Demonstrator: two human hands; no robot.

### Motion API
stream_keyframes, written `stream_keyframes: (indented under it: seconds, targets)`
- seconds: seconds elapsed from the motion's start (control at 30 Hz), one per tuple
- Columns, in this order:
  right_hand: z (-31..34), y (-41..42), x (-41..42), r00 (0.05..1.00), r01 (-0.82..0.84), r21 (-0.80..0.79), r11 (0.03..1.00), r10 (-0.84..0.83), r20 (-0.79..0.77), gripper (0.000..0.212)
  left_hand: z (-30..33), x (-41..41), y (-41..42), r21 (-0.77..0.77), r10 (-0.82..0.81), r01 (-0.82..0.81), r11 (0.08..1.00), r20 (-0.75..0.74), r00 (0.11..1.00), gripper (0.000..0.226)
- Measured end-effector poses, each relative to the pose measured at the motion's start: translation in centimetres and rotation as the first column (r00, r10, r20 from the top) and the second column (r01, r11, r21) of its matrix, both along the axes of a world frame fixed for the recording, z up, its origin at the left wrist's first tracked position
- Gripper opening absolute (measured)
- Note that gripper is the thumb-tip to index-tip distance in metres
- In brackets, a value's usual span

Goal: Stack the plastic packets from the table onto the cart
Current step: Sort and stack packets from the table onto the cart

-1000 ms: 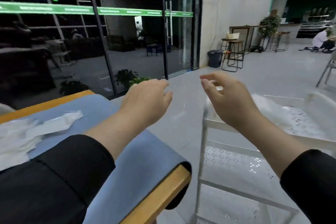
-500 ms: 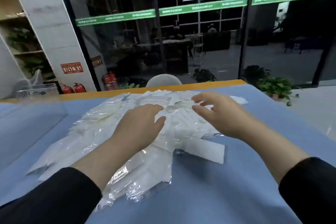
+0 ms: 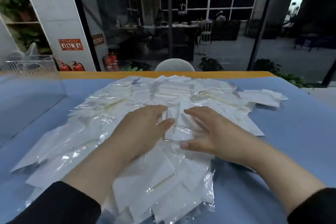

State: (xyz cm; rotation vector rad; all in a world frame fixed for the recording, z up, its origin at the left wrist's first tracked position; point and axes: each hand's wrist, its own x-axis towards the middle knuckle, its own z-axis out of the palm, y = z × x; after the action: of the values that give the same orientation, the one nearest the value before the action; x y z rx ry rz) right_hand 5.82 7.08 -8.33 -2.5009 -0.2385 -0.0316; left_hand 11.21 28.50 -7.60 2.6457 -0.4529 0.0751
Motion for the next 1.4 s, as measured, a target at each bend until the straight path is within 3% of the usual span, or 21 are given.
stream_keyframes:
  seconds: [0.1, 0.2, 0.3, 0.43, 0.5, 0.63, 0.77, 0.93, 1.07, 1.1, 1.17, 1.27, 1.4]
  targets:
    - [-0.3, 1.0, 0.1, 1.0, -0.006, -0.137, 0.99, 0.005, -0.012, 0.106, -0.2, -0.2, 0.4, -0.029, -0.03, 0.029, 0.999, -0.026, 0.999, 0.058]
    - [0.0, 1.7, -0.1, 1.0, 0.002, -0.185, 0.983, 0.001, 0.017, 0.098, -0.4, -0.4, 0.3, -0.013, -0.094, 0.094, 0.996, -0.05, 0.994, 0.048]
    - [0.3, 2.1, -0.4, 0.991, 0.054, -0.222, 0.974, -0.025, 0.133, 0.065, -0.4, -0.3, 0.1, -0.139, -0.122, 0.109, 0.984, -0.085, 0.989, 0.039]
    - [-0.3, 2.3, 0.0, 0.959, 0.144, -0.225, 0.964, -0.079, 0.274, 0.018, -0.6, -0.1, 0.1, -0.268, -0.103, 0.093, 0.959, -0.025, 0.994, 0.039]
    - [-0.4, 1.7, 0.2, 0.934, 0.177, -0.125, 0.976, -0.127, 0.335, 0.021, -0.5, 0.0, 0.2, -0.311, -0.068, 0.075, 0.948, 0.033, 0.997, 0.038]
    - [0.6, 0.2, 0.1, 0.898, 0.188, 0.332, 0.924, -0.299, 0.324, 0.046, -0.1, -0.1, 0.6, -0.283, -0.078, 0.123, 0.951, 0.164, 0.983, 0.042]
    - [1.8, -1.4, -0.3, 0.901, 0.173, 0.539, 0.824, -0.354, 0.251, 0.024, 0.6, -0.4, 0.3, -0.312, -0.131, 0.204, 0.928, 0.239, 0.962, 0.056]
    - [3.4, -3.4, -2.7, 0.948, 0.002, 0.768, 0.641, -0.245, 0.201, 0.019, 3.9, -2.8, -2.7, -0.636, -0.24, 0.215, 0.741, 0.048, 0.97, 0.05]
    - [2.7, -5.2, -5.0, 0.964, -0.032, 0.766, 0.642, -0.182, 0.193, 0.027, 4.8, -5.4, -7.2, -0.837, -0.189, 0.033, 0.546, -0.084, 0.978, 0.043]
    - [2.2, -5.4, -5.5, 0.967, -0.01, 0.742, 0.67, -0.182, 0.177, 0.027, 4.3, -5.8, -8.1, -0.829, -0.163, 0.01, 0.559, -0.099, 0.982, 0.04]
    - [0.9, -6.0, -6.1, 0.964, 0.096, 0.63, 0.771, -0.23, 0.136, 0.027, 2.5, -6.1, -9.3, -0.737, -0.119, 0.045, 0.674, -0.048, 0.992, 0.027]
    - [-0.5, -6.4, -6.5, 0.96, 0.193, 0.44, 0.877, -0.261, 0.1, 0.017, 0.5, -6.0, -9.2, -0.575, -0.191, 0.151, 0.804, -0.01, 0.982, 0.016]
    - [-0.7, -6.5, -6.0, 0.954, 0.191, 0.469, 0.862, -0.276, 0.119, 0.015, 0.2, -5.8, -8.4, -0.399, -0.289, 0.268, 0.877, 0.009, 0.957, 0.01]
